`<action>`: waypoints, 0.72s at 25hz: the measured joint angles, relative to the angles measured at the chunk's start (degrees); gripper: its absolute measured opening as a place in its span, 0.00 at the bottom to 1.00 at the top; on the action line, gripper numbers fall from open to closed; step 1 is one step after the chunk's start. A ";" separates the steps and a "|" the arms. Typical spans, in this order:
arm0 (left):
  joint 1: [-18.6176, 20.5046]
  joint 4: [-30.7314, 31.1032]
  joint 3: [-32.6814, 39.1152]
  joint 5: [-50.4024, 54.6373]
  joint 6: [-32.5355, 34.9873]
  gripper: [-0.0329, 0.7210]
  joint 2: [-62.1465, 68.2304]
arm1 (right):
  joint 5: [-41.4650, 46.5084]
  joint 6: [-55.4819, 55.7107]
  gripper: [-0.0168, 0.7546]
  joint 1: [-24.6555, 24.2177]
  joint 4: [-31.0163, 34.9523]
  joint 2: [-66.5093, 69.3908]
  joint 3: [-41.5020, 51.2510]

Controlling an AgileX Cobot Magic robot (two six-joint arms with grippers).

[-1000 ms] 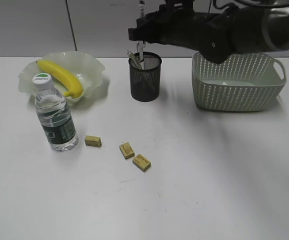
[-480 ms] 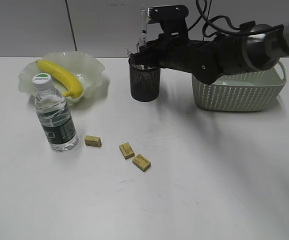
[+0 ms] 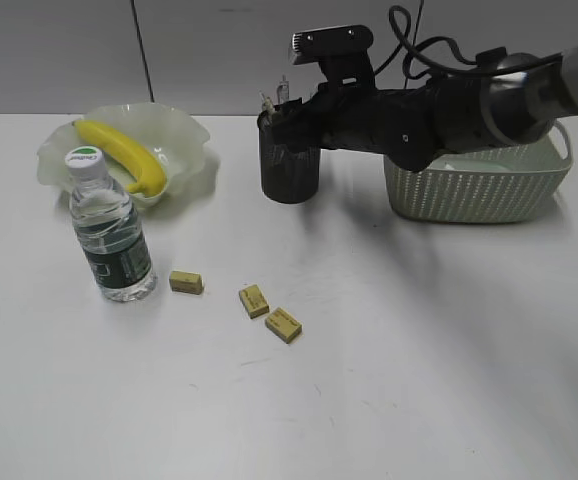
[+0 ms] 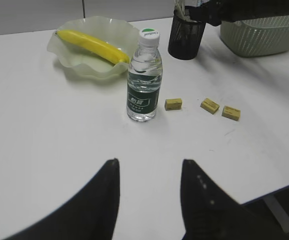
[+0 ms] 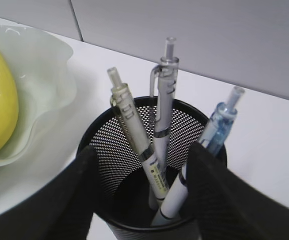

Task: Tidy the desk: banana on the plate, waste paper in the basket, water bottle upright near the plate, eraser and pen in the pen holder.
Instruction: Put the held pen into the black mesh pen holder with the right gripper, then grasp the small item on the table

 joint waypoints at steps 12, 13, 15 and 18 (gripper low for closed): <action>0.00 0.00 0.00 0.00 0.00 0.45 0.00 | 22.24 -0.48 0.64 -0.19 -0.72 -13.88 0.05; 0.00 0.00 0.00 0.00 0.00 0.45 0.00 | 27.31 -0.48 0.64 -0.19 -0.84 -15.99 0.05; 0.00 0.00 0.00 0.00 0.00 0.45 0.00 | 37.51 -0.48 0.64 -0.19 -1.01 -20.08 0.05; 0.00 0.00 0.00 0.00 0.00 0.45 0.00 | 53.29 -1.33 0.64 -0.19 -1.73 -26.35 0.05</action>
